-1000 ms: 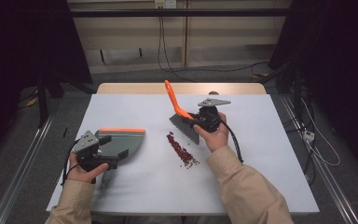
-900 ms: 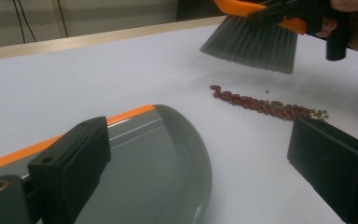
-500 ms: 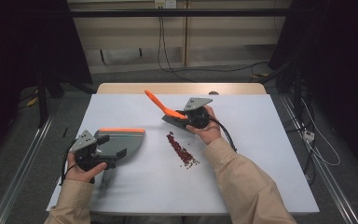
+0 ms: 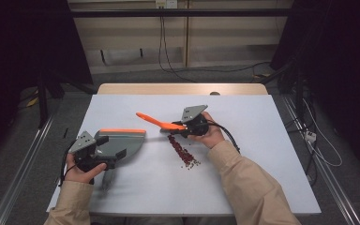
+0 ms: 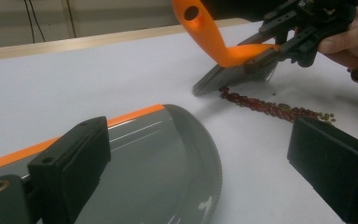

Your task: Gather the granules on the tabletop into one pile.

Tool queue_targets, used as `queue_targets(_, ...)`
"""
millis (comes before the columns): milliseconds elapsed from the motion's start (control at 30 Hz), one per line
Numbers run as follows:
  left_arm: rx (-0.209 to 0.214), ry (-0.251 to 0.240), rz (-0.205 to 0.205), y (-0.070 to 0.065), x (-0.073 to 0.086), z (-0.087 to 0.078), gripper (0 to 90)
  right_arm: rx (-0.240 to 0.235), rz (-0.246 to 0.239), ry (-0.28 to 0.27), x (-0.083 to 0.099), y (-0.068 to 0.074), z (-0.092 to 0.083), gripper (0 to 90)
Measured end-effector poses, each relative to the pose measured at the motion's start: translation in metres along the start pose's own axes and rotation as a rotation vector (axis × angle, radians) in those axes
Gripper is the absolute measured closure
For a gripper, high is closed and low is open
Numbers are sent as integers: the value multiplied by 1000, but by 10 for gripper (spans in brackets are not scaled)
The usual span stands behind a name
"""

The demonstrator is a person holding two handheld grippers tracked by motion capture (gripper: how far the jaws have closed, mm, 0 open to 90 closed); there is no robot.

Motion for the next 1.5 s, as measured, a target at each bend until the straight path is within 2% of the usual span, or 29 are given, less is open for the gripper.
queue_targets(433,0,0,1,-2,0,1,59,-92,2,23,8,18,-16,695)
queue_targets(1133,5,7,13,-4,-1,2,58,-143,23,53,11,40,-27,687)
queue_targets(1500,6,3,17,-5,-2,2,58,-148,33,79,8,52,-30,687)
Point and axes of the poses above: each handheld gripper's, and its own axes: z roughly forward along the jaws, x roughly out of its underside, y roughly to its left, the point moved 4 cm from there along z, roughly forward along the jaws, and after that the axes turned 5 degrees about z, right-handed, at the moved point
